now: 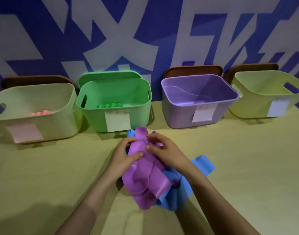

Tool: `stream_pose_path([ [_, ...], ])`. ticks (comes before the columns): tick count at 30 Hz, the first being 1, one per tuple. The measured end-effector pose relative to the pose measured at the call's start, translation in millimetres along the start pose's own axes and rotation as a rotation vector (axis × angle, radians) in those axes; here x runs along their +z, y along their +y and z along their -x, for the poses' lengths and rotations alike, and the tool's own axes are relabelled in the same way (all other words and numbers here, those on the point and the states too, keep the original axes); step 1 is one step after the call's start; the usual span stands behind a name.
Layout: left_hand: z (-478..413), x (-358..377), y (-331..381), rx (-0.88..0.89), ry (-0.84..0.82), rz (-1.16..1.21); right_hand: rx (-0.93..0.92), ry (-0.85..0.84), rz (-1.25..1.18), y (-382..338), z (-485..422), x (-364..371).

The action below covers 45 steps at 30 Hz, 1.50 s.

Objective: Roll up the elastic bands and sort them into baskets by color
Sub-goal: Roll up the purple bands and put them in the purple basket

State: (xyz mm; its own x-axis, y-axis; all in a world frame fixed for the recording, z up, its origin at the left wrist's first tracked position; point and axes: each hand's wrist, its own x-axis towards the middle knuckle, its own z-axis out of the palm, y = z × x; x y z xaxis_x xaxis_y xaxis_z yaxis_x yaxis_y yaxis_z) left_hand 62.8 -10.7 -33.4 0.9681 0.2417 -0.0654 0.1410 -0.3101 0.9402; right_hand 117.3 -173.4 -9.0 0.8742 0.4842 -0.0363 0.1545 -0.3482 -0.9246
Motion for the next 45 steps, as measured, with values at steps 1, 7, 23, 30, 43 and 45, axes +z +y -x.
stream_pose_path([
  [1, 1, 1, -6, 0.021, 0.025, 0.016, -0.037, -0.019, 0.054, 7, 2, 4],
  [7, 0, 2, -23, 0.151, 0.126, -0.021, -0.183, 0.013, 0.126, 32, 14, 17],
  [23, 68, -29, 76, 0.193, 0.24, 0.581, -0.173, 0.213, -0.762, -73, 63, -41],
  [30, 91, -51, 133, 0.209, 0.132, 0.835, -0.127, 0.152, -1.133, -119, 89, -59],
  [43, 102, -48, 106, 0.181, 0.084, 0.614, 0.01, 0.271, -1.068, -109, 88, -52],
  [45, 95, -50, 105, 0.197, 0.188, 0.625, 0.061, 0.303, -1.069, -105, 83, -53],
])
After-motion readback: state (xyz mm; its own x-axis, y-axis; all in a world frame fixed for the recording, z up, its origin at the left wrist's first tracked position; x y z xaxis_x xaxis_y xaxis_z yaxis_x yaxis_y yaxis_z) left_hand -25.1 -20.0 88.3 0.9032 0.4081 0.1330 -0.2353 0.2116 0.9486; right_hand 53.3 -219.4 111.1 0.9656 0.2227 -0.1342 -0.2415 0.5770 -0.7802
